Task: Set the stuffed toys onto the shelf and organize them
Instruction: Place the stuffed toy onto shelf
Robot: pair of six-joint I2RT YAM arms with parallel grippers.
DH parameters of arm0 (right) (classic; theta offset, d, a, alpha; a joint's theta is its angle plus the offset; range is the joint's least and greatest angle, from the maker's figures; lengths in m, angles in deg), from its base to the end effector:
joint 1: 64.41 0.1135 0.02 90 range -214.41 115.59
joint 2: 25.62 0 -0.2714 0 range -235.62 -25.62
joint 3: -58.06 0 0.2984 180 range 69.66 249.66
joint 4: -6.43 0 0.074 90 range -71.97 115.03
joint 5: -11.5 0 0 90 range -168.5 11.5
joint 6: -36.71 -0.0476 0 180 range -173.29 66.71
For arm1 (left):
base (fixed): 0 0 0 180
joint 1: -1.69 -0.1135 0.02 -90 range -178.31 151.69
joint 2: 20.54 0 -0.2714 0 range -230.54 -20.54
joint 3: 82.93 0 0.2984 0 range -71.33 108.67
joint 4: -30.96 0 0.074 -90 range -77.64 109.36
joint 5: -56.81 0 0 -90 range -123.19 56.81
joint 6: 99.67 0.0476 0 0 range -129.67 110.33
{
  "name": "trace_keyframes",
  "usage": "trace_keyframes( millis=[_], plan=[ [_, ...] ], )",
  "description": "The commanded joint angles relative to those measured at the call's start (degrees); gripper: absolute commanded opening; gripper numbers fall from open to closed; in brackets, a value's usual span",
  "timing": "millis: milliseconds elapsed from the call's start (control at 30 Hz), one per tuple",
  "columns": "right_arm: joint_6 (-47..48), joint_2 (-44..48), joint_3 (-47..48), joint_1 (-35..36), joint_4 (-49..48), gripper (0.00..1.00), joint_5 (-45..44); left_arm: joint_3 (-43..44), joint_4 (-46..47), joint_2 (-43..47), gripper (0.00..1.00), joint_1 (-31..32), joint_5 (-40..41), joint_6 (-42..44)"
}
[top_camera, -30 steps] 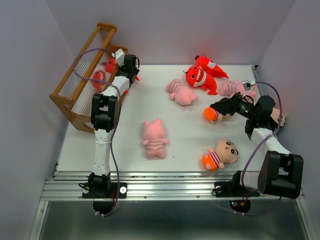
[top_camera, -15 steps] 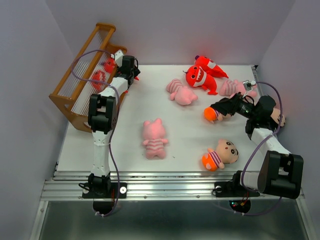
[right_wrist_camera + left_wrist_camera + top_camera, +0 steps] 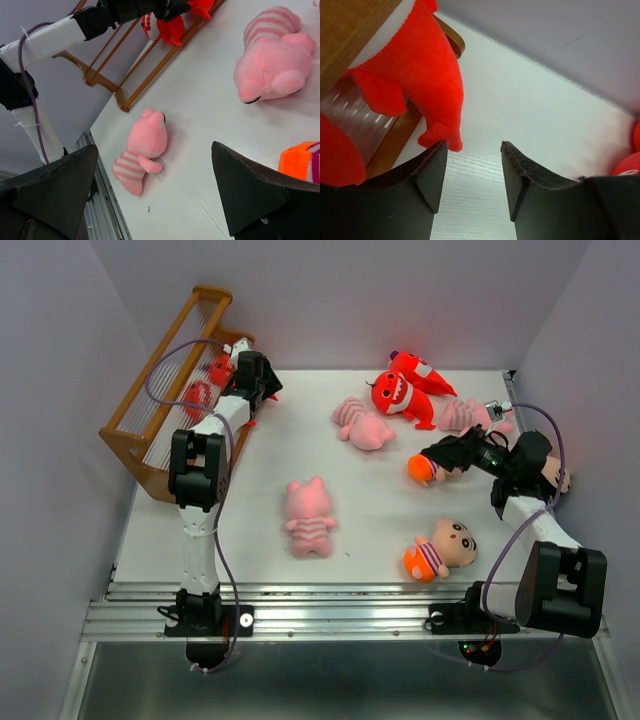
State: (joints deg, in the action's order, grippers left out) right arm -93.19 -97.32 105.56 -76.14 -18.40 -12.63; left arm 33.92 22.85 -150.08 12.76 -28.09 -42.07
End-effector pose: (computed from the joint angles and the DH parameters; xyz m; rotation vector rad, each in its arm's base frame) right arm 0.3030 -0.0185 0.2499 -0.2214 1.7026 1.2558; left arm 0.5871 -0.1106 0.2141 -0.4207 1.9094 -0.4184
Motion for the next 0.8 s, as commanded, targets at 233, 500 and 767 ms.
trace_keyframes(
  millis=[233, 500, 767],
  plan=[
    [0.3, 0.8, 1.5, -0.5, -1.9, 1.00, 0.8, -3.3, -2.2, 7.0, 0.58, 0.4, -2.7, 7.4],
    [0.3, 0.7, 1.5, -0.5, -1.9, 1.00, 0.8, -5.1, -6.4, 8.2, 0.59, 2.3, 8.4, 8.7],
    [0.4, 0.7, 1.5, -0.5, -1.9, 1.00, 0.9, -5.7, -8.2, 8.4, 0.59, 4.8, 15.8, 11.2]
  ],
)
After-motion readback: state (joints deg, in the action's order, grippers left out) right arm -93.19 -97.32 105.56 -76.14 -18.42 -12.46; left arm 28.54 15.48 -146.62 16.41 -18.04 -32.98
